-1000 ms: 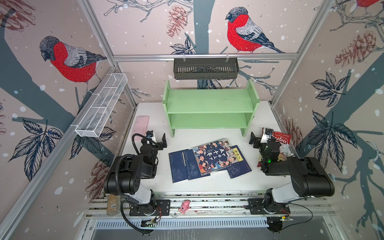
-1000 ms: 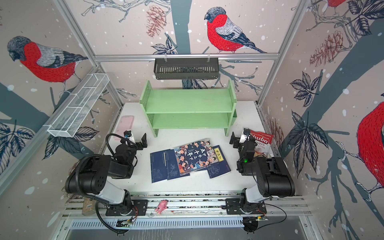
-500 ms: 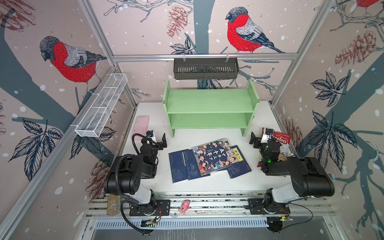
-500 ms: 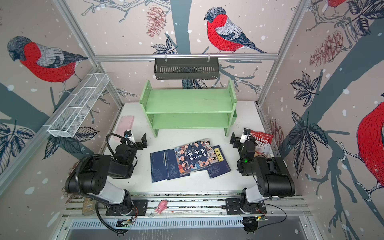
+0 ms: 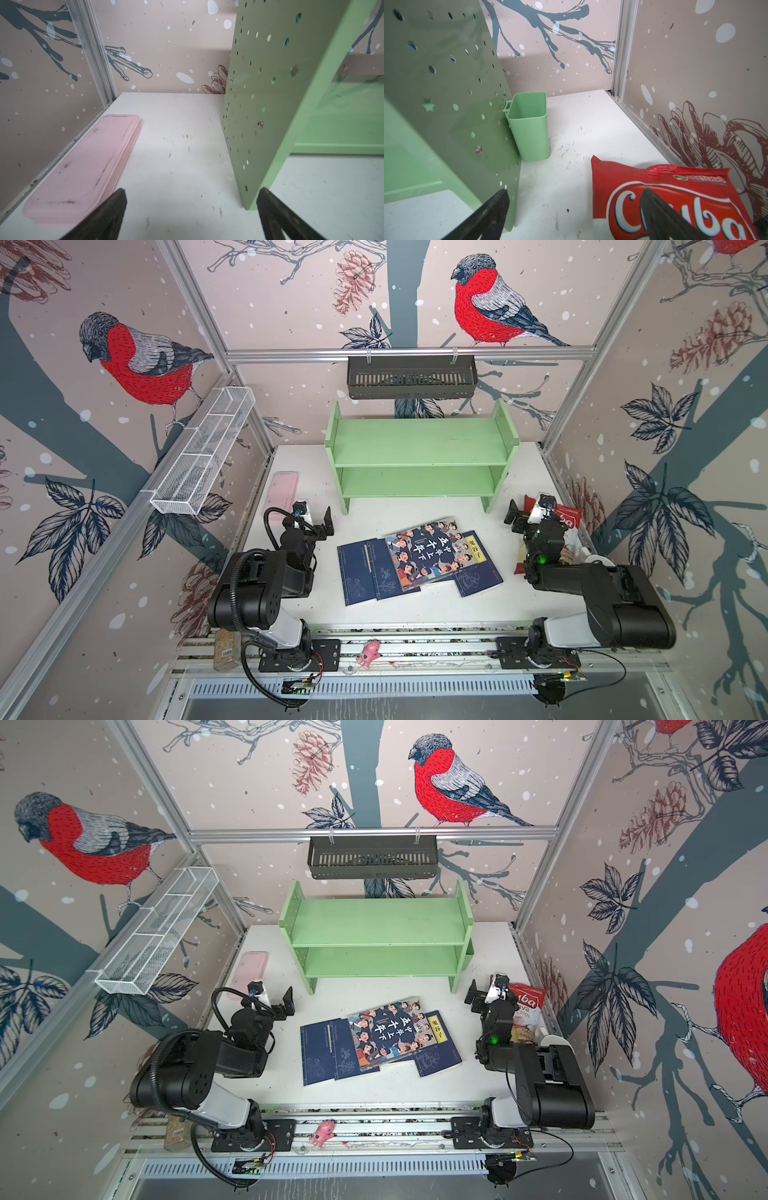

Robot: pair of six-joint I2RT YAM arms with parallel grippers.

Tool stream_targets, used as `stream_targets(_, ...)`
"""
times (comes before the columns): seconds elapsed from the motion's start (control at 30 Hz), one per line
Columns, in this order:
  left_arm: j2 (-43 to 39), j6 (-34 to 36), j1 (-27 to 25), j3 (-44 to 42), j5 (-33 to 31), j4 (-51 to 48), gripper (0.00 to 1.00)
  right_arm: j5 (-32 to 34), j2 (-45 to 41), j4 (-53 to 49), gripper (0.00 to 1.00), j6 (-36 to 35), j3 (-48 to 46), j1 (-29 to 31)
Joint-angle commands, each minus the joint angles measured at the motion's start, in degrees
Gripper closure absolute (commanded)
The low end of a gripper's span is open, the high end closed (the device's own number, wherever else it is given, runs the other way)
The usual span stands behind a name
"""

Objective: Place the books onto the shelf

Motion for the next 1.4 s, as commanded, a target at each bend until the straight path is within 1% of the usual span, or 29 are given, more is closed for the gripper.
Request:
stream_targets(0.0, -1.02, 1.32, -0.07, -1.59, 1.5, 4.8, 0.02, 2.06, -2.97, -5.47, 0.0, 1.25, 1.21, -0.02)
stream_targets(0.03, -1.74, 1.35, -0.13, -1.9, 1.69, 4.76, 0.02, 3.11, -4.01, -7.99, 0.0, 1.91, 2.01, -0.02)
stream_targets(0.1, -4.28, 1.35, -0.08, -1.71, 1.39, 2.14, 0.02, 6.79, -6.25, -17.5, 0.0, 4.48, 5.78, -0.02)
stream_targets(0.17, -7.48, 1.32, -0.15, -0.7, 1.29, -2.83, 0.02, 8.82, -7.97, -23.86, 0.0, 6.64, 7.93, 0.43)
stream_targets(0.27, -13.08, 1.57, -0.13, 1.11, 1.9, -12.42, 0.02, 11.78, -12.85, -34.55, 0.0, 11.38, 10.95, 1.65)
stream_targets(0.37, -18.95, 2.35, -0.12, 1.97, 3.28, -20.97, 0.02, 15.76, -17.25, -45.33, 0.0, 17.47, 13.29, 4.4)
stream_targets(0.43, -23.58, 2.86, -0.1, 3.3, 4.23, -29.61, 0.02, 16.68, -19.99, -53.26, 0.0, 22.53, 15.24, 6.17)
stream_targets(0.57, -30.31, 4.21, -0.28, 9.37, 5.97, -49.99, 0.02, 16.53, -25.33, -62.6, 0.0, 27.51, 16.24, 11.39)
stream_targets(0.7, -31.86, 4.09, -0.47, 18.38, 8.4, -69.52, 0.02, 16.61, -30.1, -67.46, 0.01, 31.17, 16.07, 20.34)
stream_targets(0.8, -32.33, 4.31, -0.57, 23.68, 13.18, -79.35, 0.02, 16.88, -31.51, -73.34, 0.0, 35.61, 17.15, 26.35)
stream_targets(0.9, -32.74, 3.25, -1.4, 27.97, 16.34, -85.42, 0.02, 15.03, -33.27, -75.96, 0.0, 39.38, 16.74, 32.01)
stream_targets(1.1, -32.7, -0.67, -3.35, 36.0, 21.31, -94.37, 0.03, 8.26, -35.03, -77.99, 0.0, 45.37, 16.4, 43.56)
stream_targets(1.23, -32.62, -5.59, -4.19, 38.03, 24.14, -95.66, 0.03, 5.32, -35.68, -78.28, 0.0, 50.68, 15.06, 51.27)
stream_targets(1.37, -31.83, -10.52, -5.21, 38.57, 29.21, -95.17, 0.02, 4.2, -36.5, -76.23, 0.0, 57.08, 12.04, 57.93)
